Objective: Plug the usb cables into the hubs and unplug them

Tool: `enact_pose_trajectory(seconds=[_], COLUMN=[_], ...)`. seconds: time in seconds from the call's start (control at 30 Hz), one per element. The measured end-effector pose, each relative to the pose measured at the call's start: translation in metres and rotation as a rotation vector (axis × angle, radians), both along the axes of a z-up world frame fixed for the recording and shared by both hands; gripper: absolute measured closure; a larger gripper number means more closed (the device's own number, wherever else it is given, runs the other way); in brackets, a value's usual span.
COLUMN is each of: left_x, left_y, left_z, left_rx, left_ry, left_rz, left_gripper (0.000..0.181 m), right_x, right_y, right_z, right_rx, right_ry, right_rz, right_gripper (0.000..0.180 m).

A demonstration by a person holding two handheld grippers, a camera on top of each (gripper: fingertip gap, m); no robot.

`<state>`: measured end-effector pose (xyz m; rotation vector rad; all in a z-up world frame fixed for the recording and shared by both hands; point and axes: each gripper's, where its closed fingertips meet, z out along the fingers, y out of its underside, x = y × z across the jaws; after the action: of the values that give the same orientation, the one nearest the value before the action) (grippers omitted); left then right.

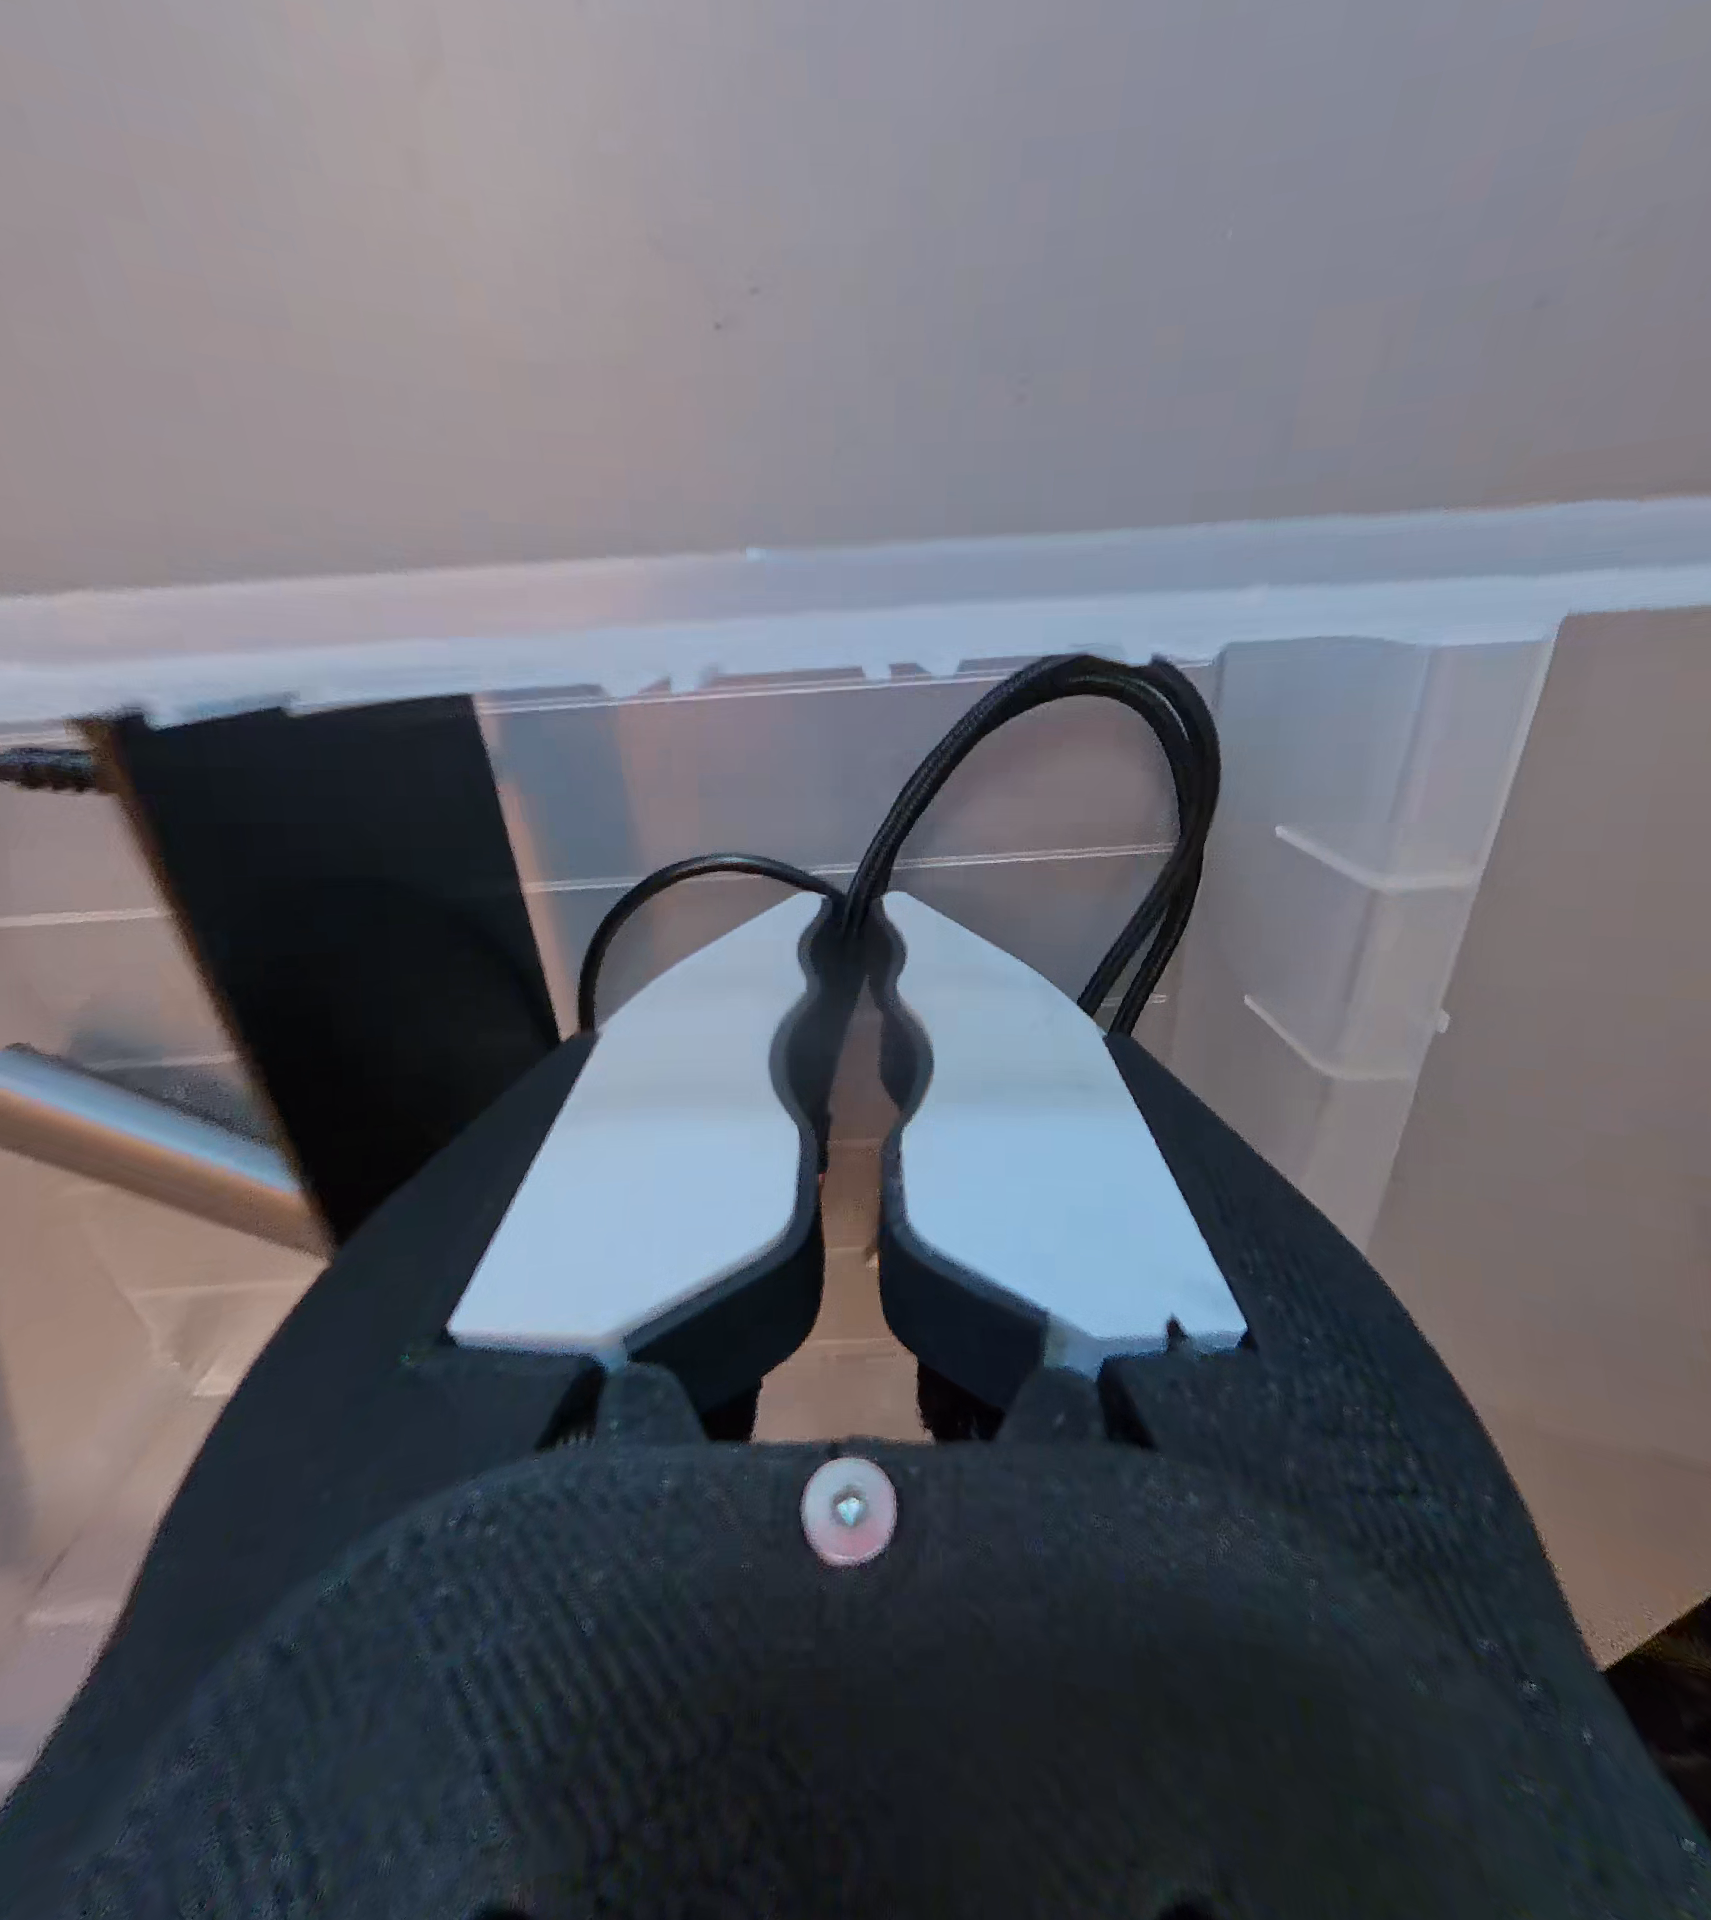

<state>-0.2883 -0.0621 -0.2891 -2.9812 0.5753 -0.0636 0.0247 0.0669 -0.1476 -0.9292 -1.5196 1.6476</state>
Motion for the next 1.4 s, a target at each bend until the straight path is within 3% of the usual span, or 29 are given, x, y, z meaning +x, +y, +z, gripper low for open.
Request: enact_pose_trajectory(seconds=[0.03, 0.17, 0.3, 0.43, 0.53, 0.63, 0.73, 0.87, 0.93, 1.2, 1.4], left_x=[-0.003, -0.028, -0.034, 0.005, 0.054, 0.109, 0.147, 0.151, 0.143, 0.202, 0.218], left_y=[0.000, -0.002, -0.004, -0.006, -0.006, -0.008, -0.015, -0.036, -0.046, -0.030, -0.015], left_z=[0.006, 0.053, 0.131, 0.193, 0.210, 0.199, 0.155, 0.069, 0.045, 0.034, -0.002], left_rx=[0.017, 0.109, 0.285, 0.434, 0.497, 0.495, 0.408, 0.216, 0.171, 0.263, 0.160], left_ry=[0.019, 0.179, 0.257, 0.166, 0.001, -0.213, -0.347, -0.346, -0.289, 0.050, 0.086], left_rz=[0.008, 0.094, 0.209, 0.229, 0.235, 0.241, 0.272, 0.336, 0.312, -0.516, -0.793], left_gripper=[0.176, 0.177, 0.177, 0.177, 0.177, 0.177, 0.177, 0.176, 0.169, 0.152, 0.151], right_x=[0.000, 0.000, 0.000, 0.000, 0.002, 0.004, 0.004, 0.004, 0.004, -0.001, -0.001], right_y=[0.000, 0.003, 0.003, 0.003, 0.005, 0.007, 0.008, 0.009, 0.010, 0.017, 0.018], right_z=[0.000, 0.001, 0.001, 0.003, 0.006, 0.010, 0.012, 0.011, 0.011, 0.005, 0.003], right_rx=[0.000, -0.002, -0.002, -0.001, -0.002, -0.009, -0.011, -0.013, -0.011, -0.032, -0.031], right_ry=[0.002, 0.007, 0.005, 0.012, 0.025, 0.038, 0.042, 0.041, 0.039, 0.020, 0.017], right_rz=[-0.002, -0.009, -0.009, -0.013, -0.020, -0.027, -0.032, -0.035, -0.038, -0.048, -0.052], right_gripper=[0.115, 0.115, 0.115, 0.115, 0.115, 0.115, 0.115, 0.115, 0.115, 0.115, 0.115])
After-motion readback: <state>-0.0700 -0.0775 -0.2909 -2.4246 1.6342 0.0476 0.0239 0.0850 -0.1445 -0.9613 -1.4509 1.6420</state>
